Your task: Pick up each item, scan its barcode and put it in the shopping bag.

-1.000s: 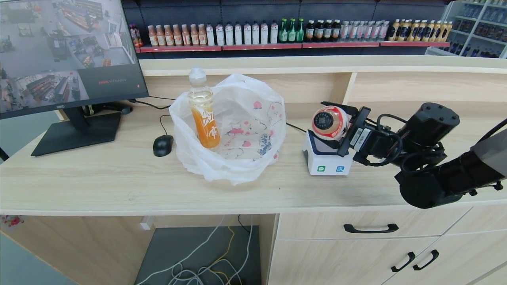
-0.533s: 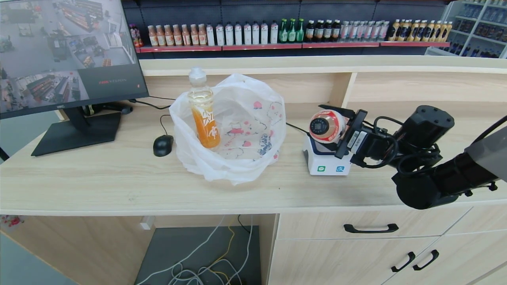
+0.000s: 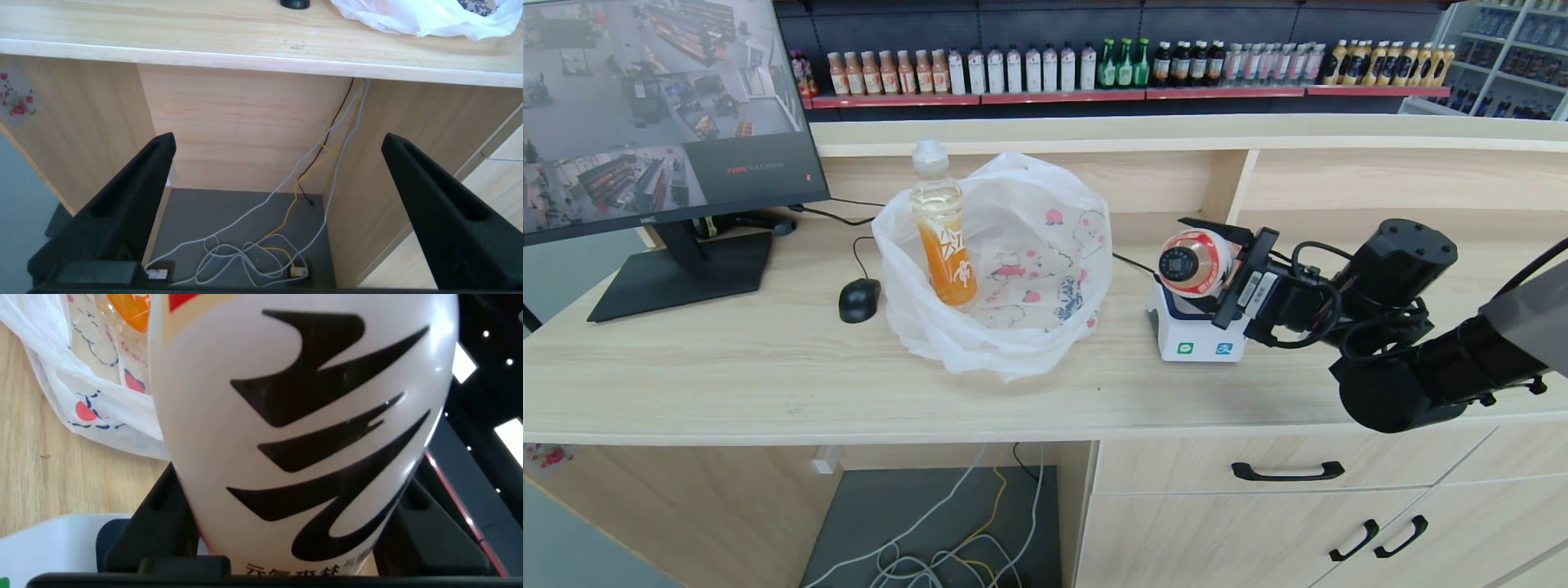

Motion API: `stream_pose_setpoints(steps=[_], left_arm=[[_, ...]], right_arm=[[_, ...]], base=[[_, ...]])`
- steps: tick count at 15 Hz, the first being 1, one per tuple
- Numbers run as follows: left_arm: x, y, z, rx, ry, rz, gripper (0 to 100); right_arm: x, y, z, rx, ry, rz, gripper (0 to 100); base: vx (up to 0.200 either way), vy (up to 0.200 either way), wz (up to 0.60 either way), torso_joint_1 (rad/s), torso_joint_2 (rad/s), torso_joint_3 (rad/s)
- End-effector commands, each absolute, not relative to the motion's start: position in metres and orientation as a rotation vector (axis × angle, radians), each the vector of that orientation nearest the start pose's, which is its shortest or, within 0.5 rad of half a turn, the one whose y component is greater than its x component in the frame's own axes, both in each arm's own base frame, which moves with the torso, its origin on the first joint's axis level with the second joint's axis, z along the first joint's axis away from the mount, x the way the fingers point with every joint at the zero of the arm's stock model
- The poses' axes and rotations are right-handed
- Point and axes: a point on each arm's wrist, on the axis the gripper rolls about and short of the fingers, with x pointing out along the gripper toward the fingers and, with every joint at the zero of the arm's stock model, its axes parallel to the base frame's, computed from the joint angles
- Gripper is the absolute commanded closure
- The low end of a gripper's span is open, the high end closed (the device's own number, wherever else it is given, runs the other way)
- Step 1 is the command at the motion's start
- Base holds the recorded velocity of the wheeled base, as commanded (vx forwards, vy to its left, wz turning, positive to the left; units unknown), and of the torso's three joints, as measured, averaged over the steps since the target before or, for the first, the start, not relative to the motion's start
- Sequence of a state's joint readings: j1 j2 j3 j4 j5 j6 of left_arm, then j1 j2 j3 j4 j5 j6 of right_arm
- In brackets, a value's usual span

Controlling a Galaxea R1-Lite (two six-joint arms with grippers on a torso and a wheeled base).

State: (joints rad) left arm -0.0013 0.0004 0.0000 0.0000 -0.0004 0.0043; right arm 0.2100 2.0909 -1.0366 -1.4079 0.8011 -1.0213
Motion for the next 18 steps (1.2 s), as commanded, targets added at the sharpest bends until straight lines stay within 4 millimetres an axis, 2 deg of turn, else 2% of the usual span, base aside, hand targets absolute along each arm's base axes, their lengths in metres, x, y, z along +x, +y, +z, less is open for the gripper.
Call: stream_pose_setpoints(steps=[1, 11, 15, 18], left_arm=[[-0.023, 0.000, 0.075, 0.005, 0.000, -0.003, 0], [-0.023, 0.000, 0.075, 0.005, 0.000, 0.000, 0], [-0.023, 0.000, 0.075, 0.005, 0.000, -0.003, 0], [-0.023, 0.000, 0.075, 0.005, 0.000, -0.002, 0]], right_arm=[[0.378, 0.098, 0.178, -1.025, -0.836, 0.738, 100], [0.375, 0.106, 0.180, -1.015, -0.842, 0.738, 100], [0.365, 0.104, 0.203, -0.941, -0.823, 0.675, 100], [0.353, 0.098, 0.204, -0.833, -0.758, 0.631, 100]], base=[[0.000, 0.000, 0.00, 0.000, 0.00, 0.000], [0.000, 0.000, 0.00, 0.000, 0.00, 0.000], [0.000, 0.000, 0.00, 0.000, 0.00, 0.000], [0.000, 0.000, 0.00, 0.000, 0.00, 0.000]])
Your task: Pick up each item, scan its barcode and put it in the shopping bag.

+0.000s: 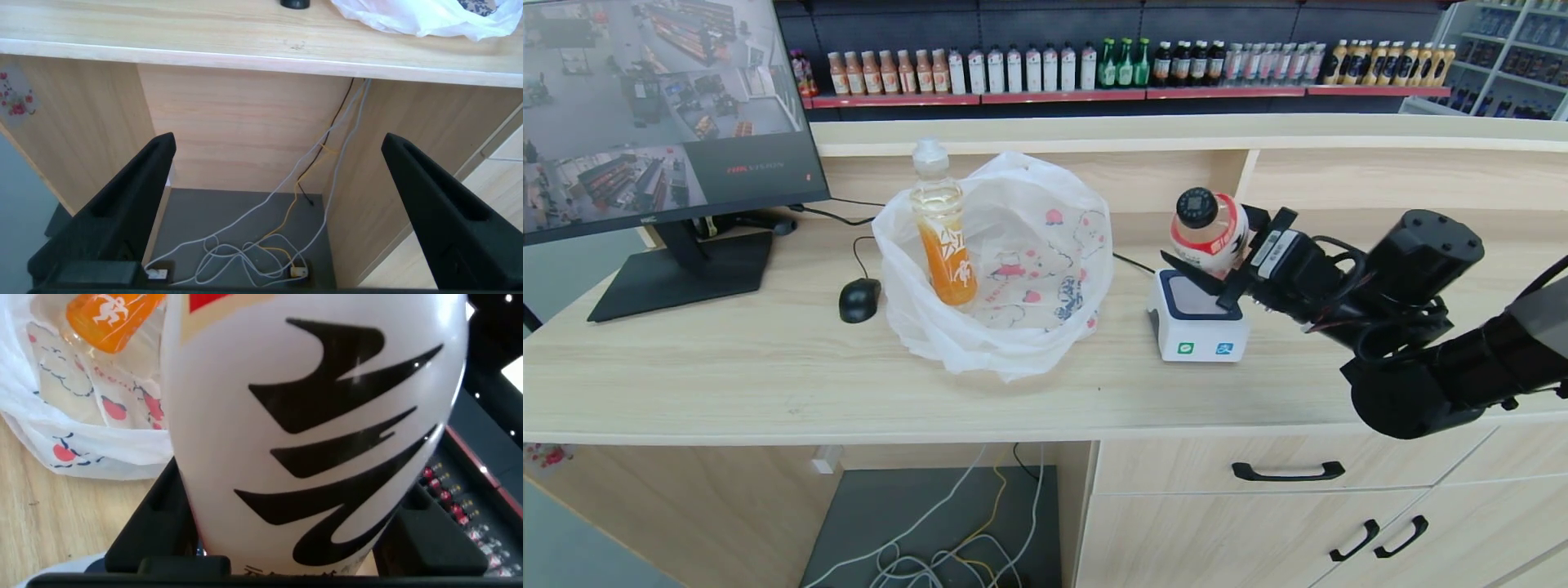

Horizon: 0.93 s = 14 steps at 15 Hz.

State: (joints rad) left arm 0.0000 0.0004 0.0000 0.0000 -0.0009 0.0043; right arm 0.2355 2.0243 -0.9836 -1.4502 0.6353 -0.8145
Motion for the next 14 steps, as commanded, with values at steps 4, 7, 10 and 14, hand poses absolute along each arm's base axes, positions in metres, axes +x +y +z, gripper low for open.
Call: stream_pose_setpoints(steps=[4, 7, 10, 14], left_arm=[[-0.023, 0.000, 0.075, 0.005, 0.000, -0.002, 0], [-0.023, 0.000, 0.075, 0.005, 0.000, 0.000, 0], [-0.023, 0.000, 0.075, 0.005, 0.000, -0.002, 0], [-0.023, 0.000, 0.075, 0.005, 0.000, -0.003, 0]], right_arm=[[0.329, 0.109, 0.214, -0.706, -0.732, 0.603, 100], [0.300, 0.122, 0.226, -0.587, -0.706, 0.573, 100], [0.284, 0.120, 0.232, -0.431, -0.658, 0.528, 100], [0.280, 0.117, 0.232, -0.184, -0.592, 0.449, 100]], base=[[0.000, 0.000, 0.00, 0.000, 0.00, 0.000], [0.000, 0.000, 0.00, 0.000, 0.00, 0.000], [0.000, 0.000, 0.00, 0.000, 0.00, 0.000], [0.000, 0.000, 0.00, 0.000, 0.00, 0.000]])
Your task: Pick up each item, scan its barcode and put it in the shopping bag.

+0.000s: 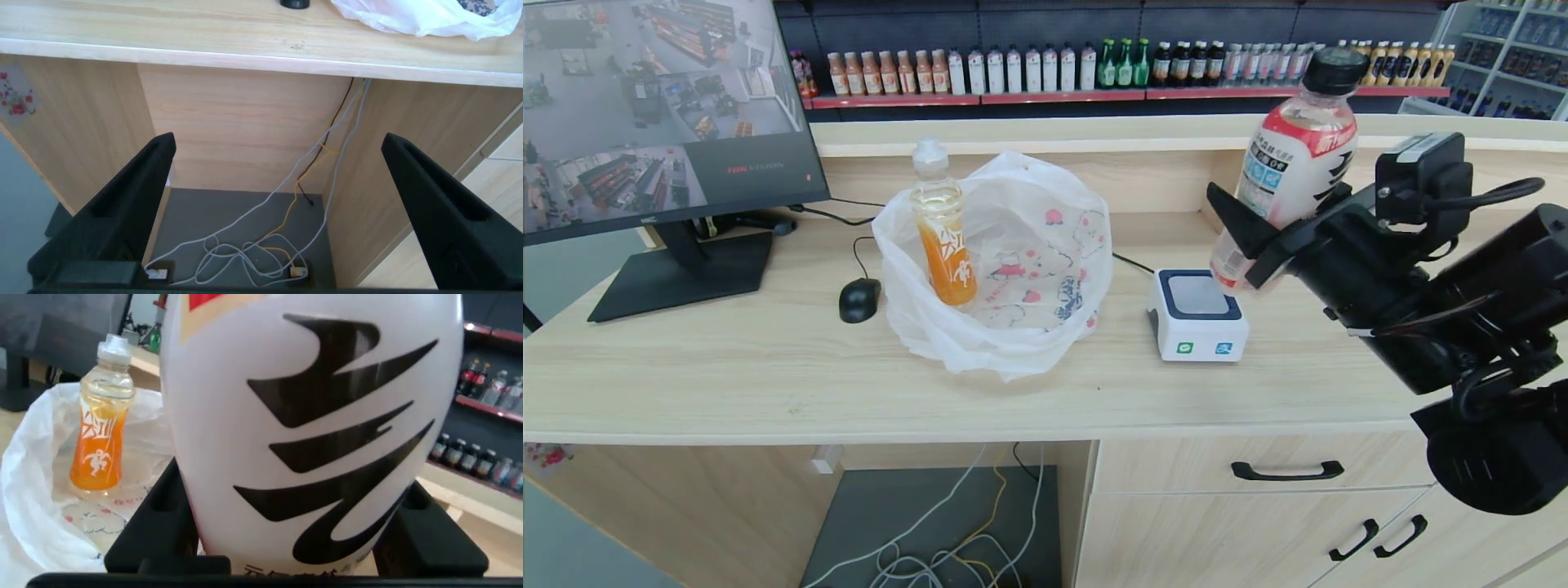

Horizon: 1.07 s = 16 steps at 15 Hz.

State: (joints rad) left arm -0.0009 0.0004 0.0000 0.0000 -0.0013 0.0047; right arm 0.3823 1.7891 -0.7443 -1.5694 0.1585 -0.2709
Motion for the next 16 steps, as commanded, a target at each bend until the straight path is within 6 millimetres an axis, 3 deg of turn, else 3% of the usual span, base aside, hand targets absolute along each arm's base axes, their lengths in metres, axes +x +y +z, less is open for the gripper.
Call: stream_pose_setpoints(steps=[1, 6, 11, 16], left_arm=[[-0.023, 0.000, 0.075, 0.006, 0.000, -0.003, 0], [-0.023, 0.000, 0.075, 0.006, 0.000, -0.002, 0], [-0.023, 0.000, 0.075, 0.005, 0.000, -0.002, 0], [-0.023, 0.000, 0.075, 0.002, 0.000, -0.003, 0]], right_arm=[[0.279, 0.118, 0.231, -0.087, -0.558, 0.392, 100], [0.277, 0.117, 0.230, -0.011, -0.532, 0.356, 100], [0.292, 0.114, 0.235, 0.081, -0.541, 0.265, 100], [0.294, 0.115, 0.233, 0.099, -0.531, 0.272, 100]], base=[[0.000, 0.000, 0.00, 0.000, 0.00, 0.000], [0.000, 0.000, 0.00, 0.000, 0.00, 0.000], [0.000, 0.000, 0.00, 0.000, 0.00, 0.000], [0.000, 0.200, 0.00, -0.001, 0.00, 0.003]])
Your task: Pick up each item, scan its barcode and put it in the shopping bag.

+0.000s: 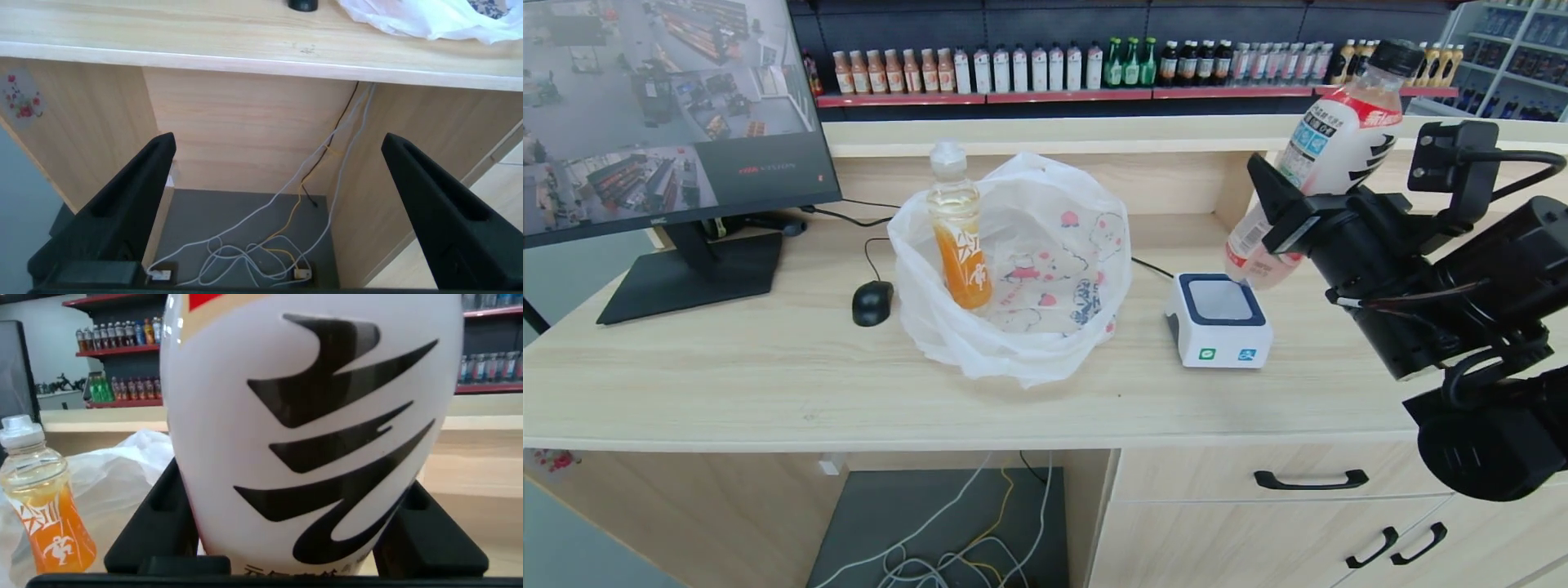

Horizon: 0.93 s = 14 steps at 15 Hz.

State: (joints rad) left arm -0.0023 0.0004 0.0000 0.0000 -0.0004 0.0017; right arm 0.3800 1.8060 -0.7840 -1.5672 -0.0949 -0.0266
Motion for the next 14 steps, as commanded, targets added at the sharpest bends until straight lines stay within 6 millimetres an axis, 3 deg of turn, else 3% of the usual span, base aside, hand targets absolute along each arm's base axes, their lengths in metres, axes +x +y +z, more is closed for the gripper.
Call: stream_pose_setpoints(steps=[1, 7, 14], left_arm=[[-0.0228, 0.0000, 0.0755, 0.002, 0.000, -0.002, 0], [-0.0228, 0.0000, 0.0755, 0.005, 0.000, -0.002, 0], [-0.0228, 0.0000, 0.0755, 0.005, 0.000, 0.000, 0]], right_arm=[[0.2952, 0.1121, 0.2325, 0.103, -0.530, 0.264, 100], [0.2920, 0.1073, 0.2329, 0.097, -0.528, 0.254, 100], [0.2999, 0.1127, 0.2381, 0.004, -0.577, 0.330, 100]], base=[[0.000, 0.200, 0.00, 0.012, 0.00, 0.002], [0.000, 0.200, 0.00, 0.002, 0.00, 0.000], [0.000, 0.000, 0.00, 0.000, 0.00, 0.000]])
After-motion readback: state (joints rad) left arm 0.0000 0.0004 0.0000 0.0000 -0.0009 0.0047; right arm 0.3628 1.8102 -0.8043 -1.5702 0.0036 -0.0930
